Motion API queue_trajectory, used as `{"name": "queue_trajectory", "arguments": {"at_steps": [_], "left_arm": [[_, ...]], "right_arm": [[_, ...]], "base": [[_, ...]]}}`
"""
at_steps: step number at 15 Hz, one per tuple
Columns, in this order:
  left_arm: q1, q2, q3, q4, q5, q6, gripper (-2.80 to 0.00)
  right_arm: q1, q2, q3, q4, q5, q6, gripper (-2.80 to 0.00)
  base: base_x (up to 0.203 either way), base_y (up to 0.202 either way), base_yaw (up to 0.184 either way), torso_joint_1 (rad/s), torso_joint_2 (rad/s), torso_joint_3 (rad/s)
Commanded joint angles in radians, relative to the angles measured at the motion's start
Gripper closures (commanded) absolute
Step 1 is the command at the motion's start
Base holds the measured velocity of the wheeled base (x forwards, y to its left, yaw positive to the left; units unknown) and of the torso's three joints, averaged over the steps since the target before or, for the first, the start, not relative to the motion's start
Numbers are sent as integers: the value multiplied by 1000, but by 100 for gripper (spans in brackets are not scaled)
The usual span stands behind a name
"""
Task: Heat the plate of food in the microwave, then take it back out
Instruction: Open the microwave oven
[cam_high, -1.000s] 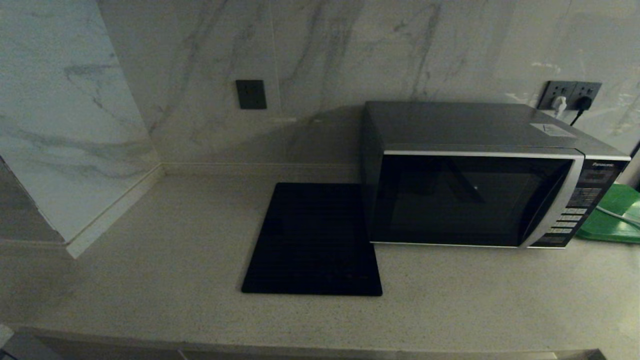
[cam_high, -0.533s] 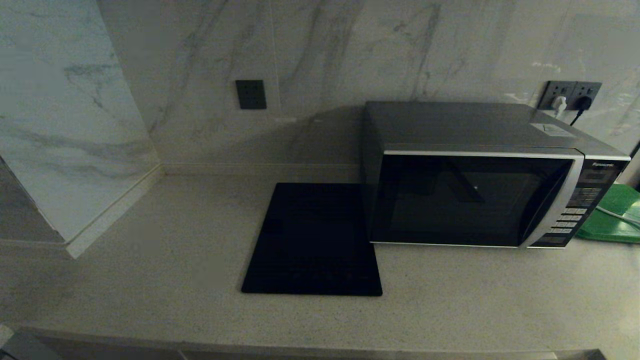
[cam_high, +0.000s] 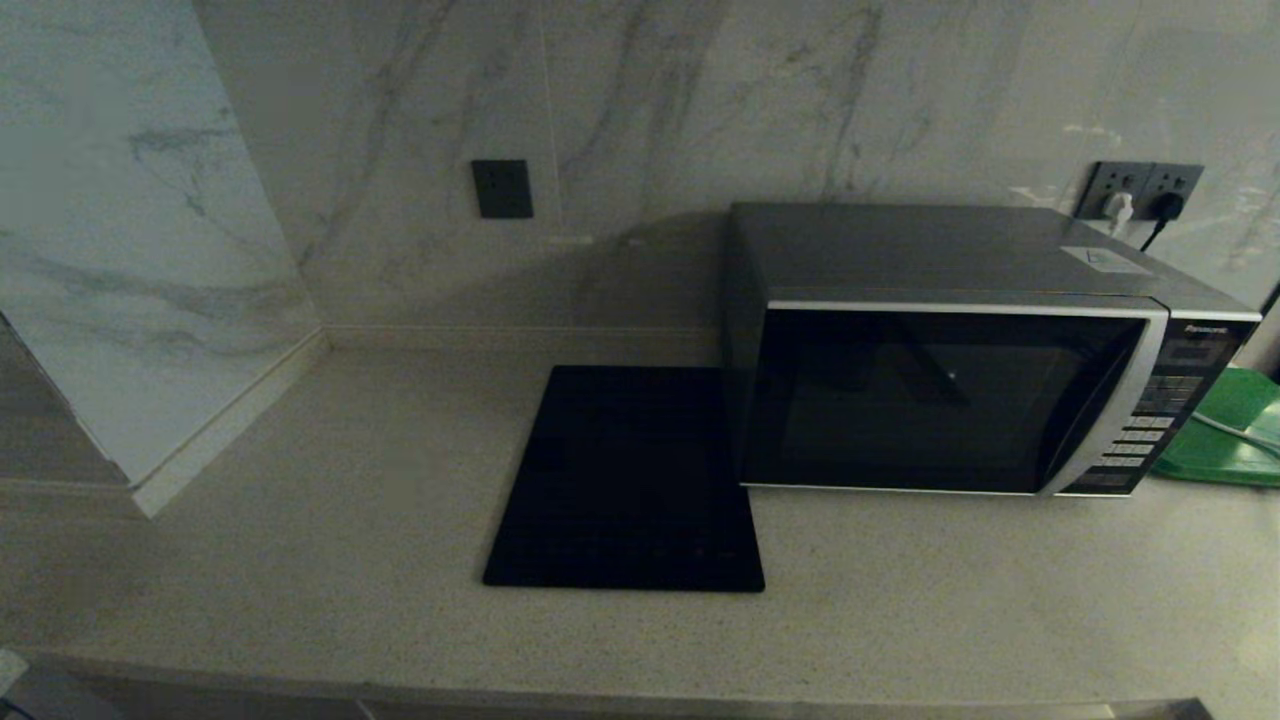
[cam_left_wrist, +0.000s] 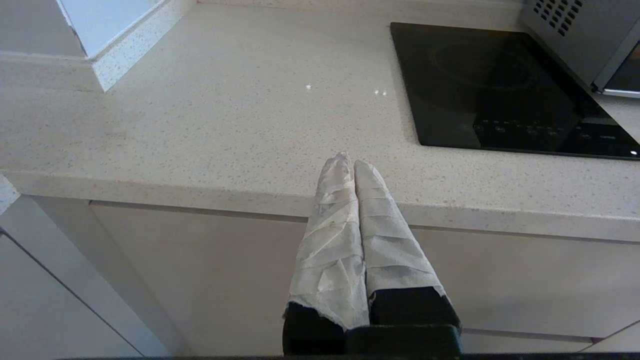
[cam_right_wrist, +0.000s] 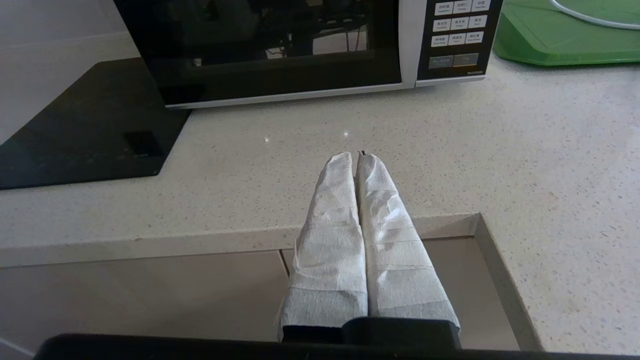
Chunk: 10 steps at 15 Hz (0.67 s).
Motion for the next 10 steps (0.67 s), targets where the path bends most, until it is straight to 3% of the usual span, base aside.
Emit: {"name": "queue_trajectory", "arguments": {"at_steps": [1,10], "left_arm": [[0,2,0,0,0,-1,0],[0,0,0,0,0,-1,0]], "right_arm": [[0,1,2,-1,0,1,0],[0,1,2,-1,0,-1,0]], "base": [[0,0,0,0,0,0],[0,0,0,0,0,0]]}}
